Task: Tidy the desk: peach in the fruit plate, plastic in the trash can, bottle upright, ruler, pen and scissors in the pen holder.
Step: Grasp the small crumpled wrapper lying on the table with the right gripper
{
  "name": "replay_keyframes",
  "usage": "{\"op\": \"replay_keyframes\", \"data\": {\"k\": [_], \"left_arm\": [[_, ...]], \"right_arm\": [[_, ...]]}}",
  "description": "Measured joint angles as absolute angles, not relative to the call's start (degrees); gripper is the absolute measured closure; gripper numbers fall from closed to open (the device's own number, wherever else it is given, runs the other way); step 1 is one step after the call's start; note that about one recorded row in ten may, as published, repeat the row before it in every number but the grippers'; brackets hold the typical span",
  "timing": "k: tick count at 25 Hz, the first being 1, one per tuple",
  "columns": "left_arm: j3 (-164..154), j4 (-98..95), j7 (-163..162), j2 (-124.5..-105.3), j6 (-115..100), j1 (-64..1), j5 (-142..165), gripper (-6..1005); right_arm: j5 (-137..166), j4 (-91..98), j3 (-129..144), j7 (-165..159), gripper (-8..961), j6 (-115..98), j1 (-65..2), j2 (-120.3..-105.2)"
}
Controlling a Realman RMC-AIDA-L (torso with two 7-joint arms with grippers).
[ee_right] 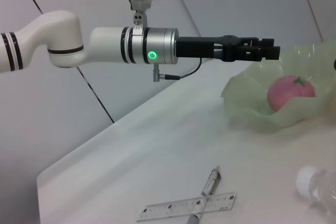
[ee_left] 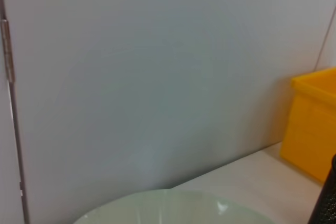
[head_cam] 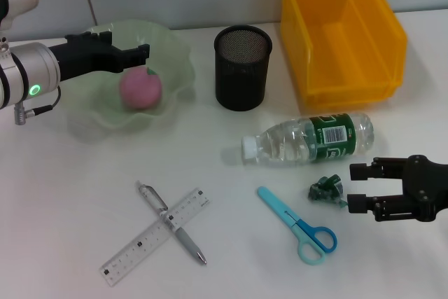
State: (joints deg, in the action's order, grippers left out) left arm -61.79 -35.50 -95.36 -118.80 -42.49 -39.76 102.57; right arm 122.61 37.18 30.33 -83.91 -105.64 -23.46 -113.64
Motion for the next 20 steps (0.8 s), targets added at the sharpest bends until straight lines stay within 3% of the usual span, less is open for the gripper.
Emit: {"op": "replay_keyframes", "data": {"k": [7,14,20], "left_arm": [[-60.8,-37.8,-95.8,-118.36,-51.1,-37.6,98.3,152],[-52.1,-45.1,-96.6,-117.31,-83.0,-31.3,92.4,153],[-50.3,-44.0,-97.2,-115.96,-92.8,-30.0,93.4,156]], "right_arm": [[122.6,37.2,30.3,-83.8,175,-105.6,-23.3,-113.55],[122.5,37.2,30.1,-83.8,174,-105.6,-23.0,-113.47],[122.4,37.4,29.9,-83.8,175,-105.9,-23.2,-113.33]]}}
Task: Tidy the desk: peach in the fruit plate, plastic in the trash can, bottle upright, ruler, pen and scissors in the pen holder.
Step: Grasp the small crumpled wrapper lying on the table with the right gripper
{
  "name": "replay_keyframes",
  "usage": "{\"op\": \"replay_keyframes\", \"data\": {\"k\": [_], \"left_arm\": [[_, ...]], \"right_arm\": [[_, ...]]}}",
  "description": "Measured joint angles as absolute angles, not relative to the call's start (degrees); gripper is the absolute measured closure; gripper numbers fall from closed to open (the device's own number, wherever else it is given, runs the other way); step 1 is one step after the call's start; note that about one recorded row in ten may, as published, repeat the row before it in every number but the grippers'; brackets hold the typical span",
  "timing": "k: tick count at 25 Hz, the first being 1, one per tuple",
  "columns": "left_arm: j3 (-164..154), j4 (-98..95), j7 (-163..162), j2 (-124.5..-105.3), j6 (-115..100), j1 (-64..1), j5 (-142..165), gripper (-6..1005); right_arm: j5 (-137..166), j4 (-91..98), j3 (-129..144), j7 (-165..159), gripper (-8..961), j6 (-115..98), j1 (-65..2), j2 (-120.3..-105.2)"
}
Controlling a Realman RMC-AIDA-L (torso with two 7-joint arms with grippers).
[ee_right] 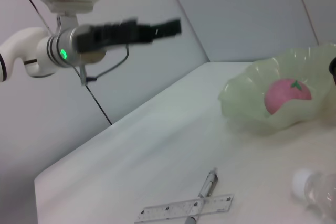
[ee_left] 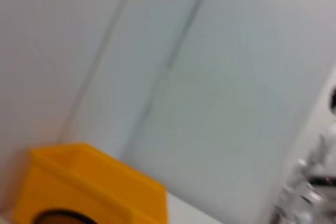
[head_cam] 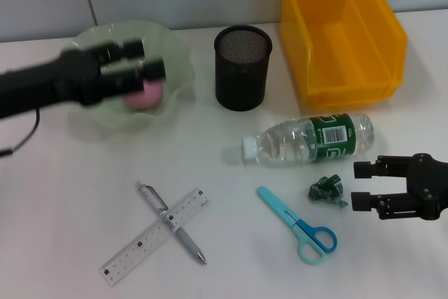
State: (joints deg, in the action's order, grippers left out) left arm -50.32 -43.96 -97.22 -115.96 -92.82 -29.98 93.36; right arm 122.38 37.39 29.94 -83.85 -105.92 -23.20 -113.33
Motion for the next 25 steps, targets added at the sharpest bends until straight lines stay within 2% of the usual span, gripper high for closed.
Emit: {"op": "replay_keyframes", "data": {"k": [9,10,12,13,20,25], "left_arm": [[-51.4,-44.3,-94.6,-116.38,-96.8,-28.6,100.1,157],[-51.5,-44.2,-92.8,-116.97,-97.2,-28.5,103.2,157],[-51.5,-44.2,-92.8,-116.97,-97.2,-28.5,103.2,157],[-53.7,-43.9,-86.9,-118.17,-97.2,-28.7,110.2,157],[-55.3,-43.1,-83.0,-118.20,-95.1,-28.5,110.8,157],[-55.1,-43.1,-81.6,-118.17,-94.0,-28.4,110.9,156]], "right_arm": [[122.4,37.7,30.1,-84.5,176,-106.3,-24.2,-112.73],[122.4,37.7,30.1,-84.5,176,-106.3,-24.2,-112.73],[122.5,37.6,30.2,-84.5,175,-106.3,-24.3,-112.66],[122.5,37.6,30.1,-84.5,175,-106.3,-24.3,-112.64],[122.3,40.4,30.3,-88.1,176,-109.5,-25.0,-112.42],[122.6,51.3,31.3,-100.8,174,-114.2,-27.9,-113.42]]}}
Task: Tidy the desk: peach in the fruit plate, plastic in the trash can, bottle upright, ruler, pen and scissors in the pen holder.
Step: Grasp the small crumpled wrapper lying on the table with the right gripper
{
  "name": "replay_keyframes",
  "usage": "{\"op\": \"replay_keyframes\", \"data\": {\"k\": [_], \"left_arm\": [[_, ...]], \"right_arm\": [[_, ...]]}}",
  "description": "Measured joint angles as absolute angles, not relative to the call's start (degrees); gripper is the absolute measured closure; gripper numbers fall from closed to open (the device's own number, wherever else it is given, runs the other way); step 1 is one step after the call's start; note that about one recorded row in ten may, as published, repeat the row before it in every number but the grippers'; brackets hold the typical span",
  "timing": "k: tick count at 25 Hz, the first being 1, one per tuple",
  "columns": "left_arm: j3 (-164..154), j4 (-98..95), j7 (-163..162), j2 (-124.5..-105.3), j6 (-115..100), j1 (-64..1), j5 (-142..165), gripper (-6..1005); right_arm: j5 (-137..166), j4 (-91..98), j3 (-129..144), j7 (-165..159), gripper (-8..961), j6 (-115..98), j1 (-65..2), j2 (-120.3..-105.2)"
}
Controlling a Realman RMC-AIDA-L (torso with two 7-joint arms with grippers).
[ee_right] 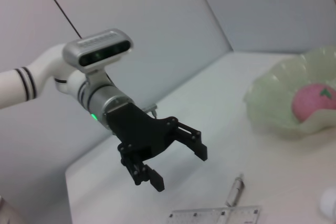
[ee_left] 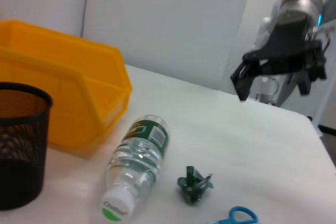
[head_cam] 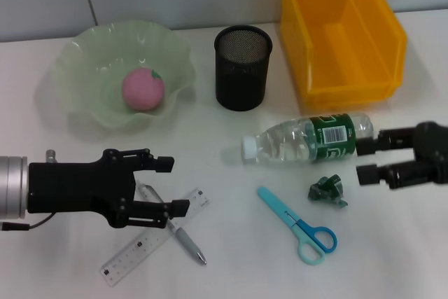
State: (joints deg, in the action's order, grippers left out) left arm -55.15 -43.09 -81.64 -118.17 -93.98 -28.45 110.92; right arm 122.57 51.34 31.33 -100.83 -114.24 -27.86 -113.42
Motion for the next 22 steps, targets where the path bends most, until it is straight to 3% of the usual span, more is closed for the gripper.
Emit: {"op": "replay_keyframes", "data": {"k": [3,9,14,22], "left_arm": [[-55.0,-43.0,-80.8,-118.22,-93.1,-28.2,110.9,156],[-54.7,-43.0,-79.9,-118.19,-92.8,-28.0,110.7,156],[-54.6,-43.2,-79.6,-118.17,-92.3,-28.1,110.6,156],[-54.6,-43.5,-80.0,-118.19,-92.2,-28.5,110.6,157]], "right_arm": [[123.0,58.8,35.5,-110.9,175,-114.4,-29.3,-113.64],[131.5,67.5,43.1,-129.0,176,-113.8,-35.8,-112.60],[139.5,66.2,46.5,-134.3,177,-113.8,-41.4,-111.76],[150.2,62.4,48.8,-139.8,179,-114.3,-48.9,-111.99]]}}
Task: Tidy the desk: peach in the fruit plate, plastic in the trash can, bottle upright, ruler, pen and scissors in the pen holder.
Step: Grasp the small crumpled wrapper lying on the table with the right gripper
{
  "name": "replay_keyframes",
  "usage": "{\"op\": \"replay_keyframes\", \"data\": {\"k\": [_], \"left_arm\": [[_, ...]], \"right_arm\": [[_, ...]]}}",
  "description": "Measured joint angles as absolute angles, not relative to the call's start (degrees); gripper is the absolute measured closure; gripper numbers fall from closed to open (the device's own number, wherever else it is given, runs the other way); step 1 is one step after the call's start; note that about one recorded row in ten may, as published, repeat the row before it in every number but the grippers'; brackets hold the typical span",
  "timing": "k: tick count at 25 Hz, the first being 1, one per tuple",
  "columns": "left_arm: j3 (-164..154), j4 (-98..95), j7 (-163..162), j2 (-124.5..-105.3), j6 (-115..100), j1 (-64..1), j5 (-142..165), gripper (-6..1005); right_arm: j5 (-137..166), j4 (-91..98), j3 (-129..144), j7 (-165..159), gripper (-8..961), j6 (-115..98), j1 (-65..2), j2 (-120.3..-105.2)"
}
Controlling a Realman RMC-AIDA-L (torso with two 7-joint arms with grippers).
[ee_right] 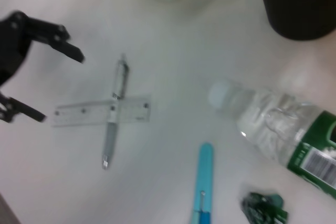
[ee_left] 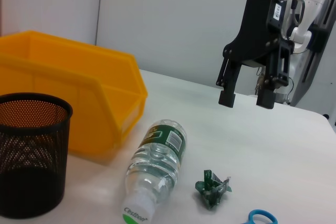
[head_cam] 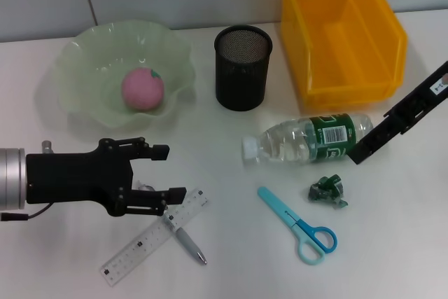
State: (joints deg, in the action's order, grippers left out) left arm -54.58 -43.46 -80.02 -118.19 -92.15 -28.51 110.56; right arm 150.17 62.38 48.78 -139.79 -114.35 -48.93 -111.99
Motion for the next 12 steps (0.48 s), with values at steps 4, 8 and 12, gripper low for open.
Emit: {"op": "replay_keyframes", "data": {"k": [4,8,12], "left_arm": [[-54.5,-43.7,-80.1,-118.14,-91.7,-28.9,110.6,157],[-54.5,-43.8,-80.2,-118.05,-91.3,-29.2,110.6,156],[-54.6,-43.7,-80.2,-118.03,-91.0,-29.5,110.8,157]], "right_arm": [[152.5,61.0,53.2,-142.2,179,-113.6,-51.0,-112.23],[155.8,57.1,57.7,-143.4,179,-111.4,-53.9,-113.10],[156.8,55.5,59.7,-143.3,179,-109.5,-54.8,-114.55]]}}
